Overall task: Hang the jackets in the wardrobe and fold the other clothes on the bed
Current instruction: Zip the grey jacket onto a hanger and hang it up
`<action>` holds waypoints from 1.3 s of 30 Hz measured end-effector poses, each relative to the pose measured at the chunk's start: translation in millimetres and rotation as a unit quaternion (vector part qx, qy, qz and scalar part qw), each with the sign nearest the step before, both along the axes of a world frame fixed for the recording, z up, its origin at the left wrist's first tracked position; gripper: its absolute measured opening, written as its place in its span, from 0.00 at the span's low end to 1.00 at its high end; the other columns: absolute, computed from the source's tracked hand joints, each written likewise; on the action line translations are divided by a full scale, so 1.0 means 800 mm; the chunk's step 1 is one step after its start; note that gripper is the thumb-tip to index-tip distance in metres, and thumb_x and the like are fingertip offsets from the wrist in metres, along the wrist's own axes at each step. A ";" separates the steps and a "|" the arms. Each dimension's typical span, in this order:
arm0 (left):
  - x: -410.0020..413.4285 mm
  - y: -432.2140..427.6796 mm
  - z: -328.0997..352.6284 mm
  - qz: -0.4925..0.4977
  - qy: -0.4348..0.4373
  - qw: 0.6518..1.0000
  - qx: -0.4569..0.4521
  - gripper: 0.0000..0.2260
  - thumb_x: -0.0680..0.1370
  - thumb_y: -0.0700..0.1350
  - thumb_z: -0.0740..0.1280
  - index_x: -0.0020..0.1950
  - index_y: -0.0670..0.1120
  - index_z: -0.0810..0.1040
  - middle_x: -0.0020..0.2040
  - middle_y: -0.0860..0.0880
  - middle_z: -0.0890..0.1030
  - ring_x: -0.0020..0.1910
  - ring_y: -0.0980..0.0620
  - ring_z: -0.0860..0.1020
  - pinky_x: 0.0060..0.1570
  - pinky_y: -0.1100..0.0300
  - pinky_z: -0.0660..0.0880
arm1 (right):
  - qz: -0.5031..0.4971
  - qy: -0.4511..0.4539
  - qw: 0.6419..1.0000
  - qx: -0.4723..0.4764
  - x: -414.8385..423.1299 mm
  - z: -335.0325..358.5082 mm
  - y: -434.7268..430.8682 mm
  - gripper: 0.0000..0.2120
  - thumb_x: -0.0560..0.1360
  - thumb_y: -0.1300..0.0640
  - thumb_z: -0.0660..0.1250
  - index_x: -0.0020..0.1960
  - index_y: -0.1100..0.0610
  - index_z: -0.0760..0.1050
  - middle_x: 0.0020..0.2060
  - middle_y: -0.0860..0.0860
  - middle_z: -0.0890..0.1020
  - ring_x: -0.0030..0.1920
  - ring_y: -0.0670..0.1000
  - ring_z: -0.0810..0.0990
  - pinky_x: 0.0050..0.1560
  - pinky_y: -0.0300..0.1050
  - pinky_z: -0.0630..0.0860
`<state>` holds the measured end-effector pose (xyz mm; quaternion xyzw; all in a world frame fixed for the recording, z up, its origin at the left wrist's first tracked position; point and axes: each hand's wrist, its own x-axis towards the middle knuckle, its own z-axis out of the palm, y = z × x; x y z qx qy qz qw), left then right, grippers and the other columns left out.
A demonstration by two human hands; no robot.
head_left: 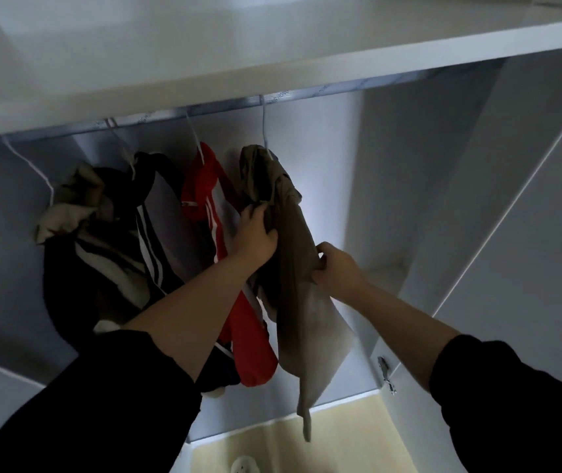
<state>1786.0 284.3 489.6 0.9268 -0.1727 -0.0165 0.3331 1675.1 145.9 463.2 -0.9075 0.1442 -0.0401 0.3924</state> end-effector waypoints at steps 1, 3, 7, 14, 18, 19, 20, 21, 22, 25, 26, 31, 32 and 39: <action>-0.013 -0.004 0.001 0.003 -0.005 1.000 -0.016 0.25 0.79 0.41 0.63 0.75 0.47 0.61 0.74 0.46 0.60 0.70 0.43 0.65 0.67 0.53 0.65 | -0.009 -0.005 1.000 0.028 -0.007 -0.004 -0.005 0.09 0.71 0.55 0.68 0.50 0.51 0.72 0.33 0.43 0.77 0.36 0.47 0.77 0.32 0.37 0.67; -0.039 -0.012 0.000 0.000 0.002 0.999 -0.039 0.23 0.79 0.41 0.62 0.74 0.46 0.62 0.73 0.46 0.61 0.68 0.44 0.69 0.66 0.54 0.67 | -0.035 -0.036 0.996 0.074 -0.022 -0.013 -0.013 0.10 0.71 0.56 0.68 0.51 0.50 0.73 0.34 0.43 0.78 0.36 0.43 0.77 0.33 0.31 0.68; -0.106 -0.019 -0.005 -0.031 -0.047 0.996 -0.065 0.20 0.79 0.40 0.62 0.72 0.43 0.67 0.71 0.45 0.67 0.65 0.46 0.71 0.64 0.59 0.70 | -0.078 -0.101 0.988 0.087 -0.059 -0.013 -0.026 0.12 0.73 0.63 0.64 0.55 0.55 0.76 0.43 0.47 0.79 0.43 0.48 0.78 0.42 0.32 0.71; -0.215 -0.021 0.023 -0.118 -0.229 0.964 0.058 0.26 0.78 0.47 0.63 0.74 0.44 0.63 0.75 0.43 0.63 0.73 0.46 0.61 0.70 0.54 0.59 | -0.105 -0.152 0.981 -0.051 -0.171 0.050 -0.053 0.16 0.73 0.66 0.63 0.60 0.61 0.75 0.60 0.56 0.76 0.61 0.56 0.75 0.55 0.37 0.67; -0.297 -0.036 0.052 -0.172 -0.276 0.939 0.109 0.29 0.79 0.52 0.61 0.77 0.47 0.57 0.78 0.43 0.55 0.77 0.44 0.52 0.73 0.46 0.54 | -0.114 -0.148 0.965 -0.182 -0.281 0.093 -0.070 0.19 0.73 0.66 0.63 0.63 0.64 0.73 0.64 0.59 0.72 0.64 0.59 0.70 0.62 0.46 0.67; -0.329 -0.037 0.057 -0.191 -0.286 0.933 0.103 0.29 0.78 0.52 0.61 0.77 0.46 0.57 0.78 0.43 0.55 0.77 0.43 0.53 0.73 0.45 0.55 | -0.123 -0.147 0.960 -0.206 -0.320 0.098 -0.068 0.19 0.72 0.67 0.63 0.63 0.65 0.72 0.65 0.60 0.72 0.65 0.60 0.69 0.63 0.46 0.66; -0.362 -0.037 0.060 -0.212 -0.293 0.928 0.094 0.29 0.78 0.51 0.62 0.77 0.46 0.58 0.77 0.42 0.56 0.76 0.43 0.54 0.72 0.43 0.56 | -0.135 -0.144 0.954 -0.224 -0.359 0.102 -0.064 0.19 0.72 0.67 0.63 0.63 0.65 0.72 0.65 0.60 0.72 0.66 0.61 0.68 0.63 0.47 0.65; -0.396 -0.035 0.060 -0.236 -0.298 0.921 0.083 0.29 0.77 0.51 0.63 0.76 0.45 0.60 0.77 0.41 0.58 0.76 0.42 0.55 0.71 0.43 0.57 | -0.148 -0.140 0.950 -0.238 -0.400 0.103 -0.058 0.20 0.71 0.68 0.63 0.63 0.66 0.73 0.66 0.61 0.71 0.66 0.62 0.68 0.64 0.48 0.65; -0.431 -0.033 0.058 -0.263 -0.302 0.914 0.073 0.29 0.76 0.50 0.64 0.75 0.44 0.62 0.76 0.40 0.60 0.75 0.41 0.58 0.70 0.42 0.59 | -0.158 -0.132 0.946 -0.250 -0.442 0.102 -0.051 0.20 0.71 0.68 0.63 0.63 0.66 0.73 0.66 0.62 0.71 0.66 0.62 0.68 0.64 0.50 0.65; -0.531 -0.029 0.039 -0.330 -0.306 0.892 0.040 0.29 0.74 0.48 0.66 0.73 0.41 0.65 0.74 0.39 0.63 0.73 0.39 0.62 0.68 0.42 0.62 | -0.195 -0.098 0.926 -0.307 -0.569 0.096 -0.032 0.23 0.70 0.68 0.64 0.65 0.65 0.71 0.67 0.62 0.70 0.67 0.63 0.67 0.66 0.52 0.64; -0.565 -0.032 0.032 -0.351 -0.296 0.887 0.039 0.29 0.74 0.48 0.65 0.74 0.42 0.64 0.75 0.39 0.61 0.74 0.40 0.60 0.68 0.42 0.61 | -0.211 -0.081 0.918 -0.326 -0.612 0.095 -0.029 0.23 0.70 0.68 0.64 0.66 0.65 0.70 0.68 0.62 0.70 0.68 0.62 0.67 0.68 0.52 0.63; -0.745 -0.093 0.036 -0.469 -0.309 0.826 0.041 0.30 0.77 0.52 0.62 0.76 0.45 0.59 0.77 0.41 0.57 0.76 0.42 0.54 0.72 0.43 0.56 | -0.304 0.013 0.870 -0.389 -0.833 0.097 -0.032 0.22 0.77 0.59 0.61 0.70 0.62 0.66 0.73 0.59 0.64 0.74 0.59 0.59 0.74 0.56 0.52; -0.784 -0.110 0.042 -0.490 -0.321 0.810 0.037 0.30 0.77 0.52 0.62 0.76 0.45 0.60 0.77 0.41 0.57 0.76 0.42 0.55 0.71 0.43 0.57 | -0.328 0.021 0.859 -0.392 -0.877 0.098 -0.034 0.22 0.78 0.57 0.60 0.71 0.61 0.66 0.73 0.59 0.63 0.74 0.59 0.59 0.74 0.57 0.51; -1.064 -0.190 0.044 -0.615 -0.340 0.712 0.011 0.30 0.78 0.53 0.61 0.77 0.46 0.57 0.78 0.42 0.54 0.76 0.43 0.53 0.71 0.42 0.56 | -0.478 0.075 0.787 -0.383 -1.170 0.094 -0.032 0.22 0.79 0.54 0.57 0.71 0.61 0.64 0.73 0.59 0.64 0.74 0.58 0.58 0.74 0.59 0.52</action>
